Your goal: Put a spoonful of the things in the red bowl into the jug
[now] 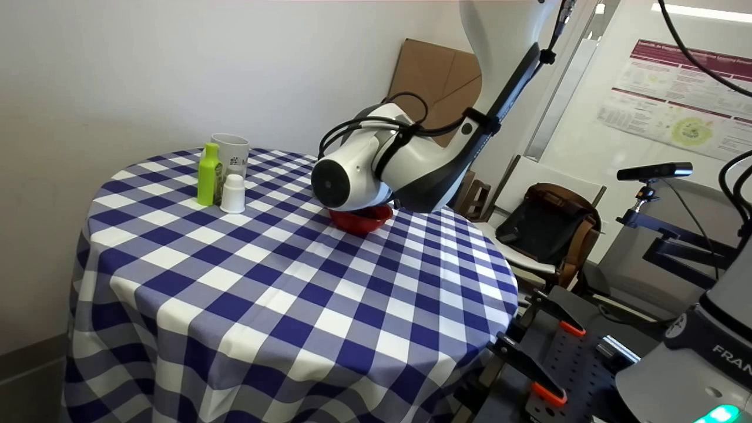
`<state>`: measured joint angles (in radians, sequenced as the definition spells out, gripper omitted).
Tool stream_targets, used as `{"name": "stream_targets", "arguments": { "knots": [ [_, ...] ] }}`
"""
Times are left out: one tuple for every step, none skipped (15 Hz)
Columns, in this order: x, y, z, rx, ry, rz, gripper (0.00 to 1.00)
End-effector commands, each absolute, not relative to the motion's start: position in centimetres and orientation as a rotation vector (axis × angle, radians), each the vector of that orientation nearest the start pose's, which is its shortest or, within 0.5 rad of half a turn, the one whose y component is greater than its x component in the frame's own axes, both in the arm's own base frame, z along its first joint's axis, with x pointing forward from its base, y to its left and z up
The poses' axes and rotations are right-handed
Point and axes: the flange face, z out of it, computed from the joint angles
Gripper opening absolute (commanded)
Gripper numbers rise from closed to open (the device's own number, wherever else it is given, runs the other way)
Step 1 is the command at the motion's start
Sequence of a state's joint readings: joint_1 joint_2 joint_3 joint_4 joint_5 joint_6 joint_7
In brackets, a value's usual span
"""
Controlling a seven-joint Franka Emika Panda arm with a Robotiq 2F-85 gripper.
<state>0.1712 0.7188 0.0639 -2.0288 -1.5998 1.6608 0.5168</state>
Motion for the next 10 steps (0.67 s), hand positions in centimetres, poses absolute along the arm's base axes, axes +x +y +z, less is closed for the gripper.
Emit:
{"name": "stream_targets", "arguments": {
  "knots": [
    [53.9,2.8,9.1,1.438,0.764,-0.271,0.05],
    [53.8,2.7,8.8,1.426,0.771,-0.28,0.05],
    [53.5,2.7,8.5,1.417,0.78,-0.293,0.05],
    [53.3,2.7,8.3,1.412,0.786,-0.306,0.05],
    [53.0,2.7,8.2,1.412,0.791,-0.321,0.05],
    [52.8,2.7,8.0,1.412,0.798,-0.336,0.05],
    [52.6,2.9,7.9,1.413,0.806,-0.347,0.05],
    [52.4,3.0,7.8,1.413,0.812,-0.354,0.05],
    [52.3,3.3,7.8,1.417,0.823,-0.364,0.05],
    [52.1,3.6,7.9,1.42,0.835,-0.373,0.05]
  ]
}}
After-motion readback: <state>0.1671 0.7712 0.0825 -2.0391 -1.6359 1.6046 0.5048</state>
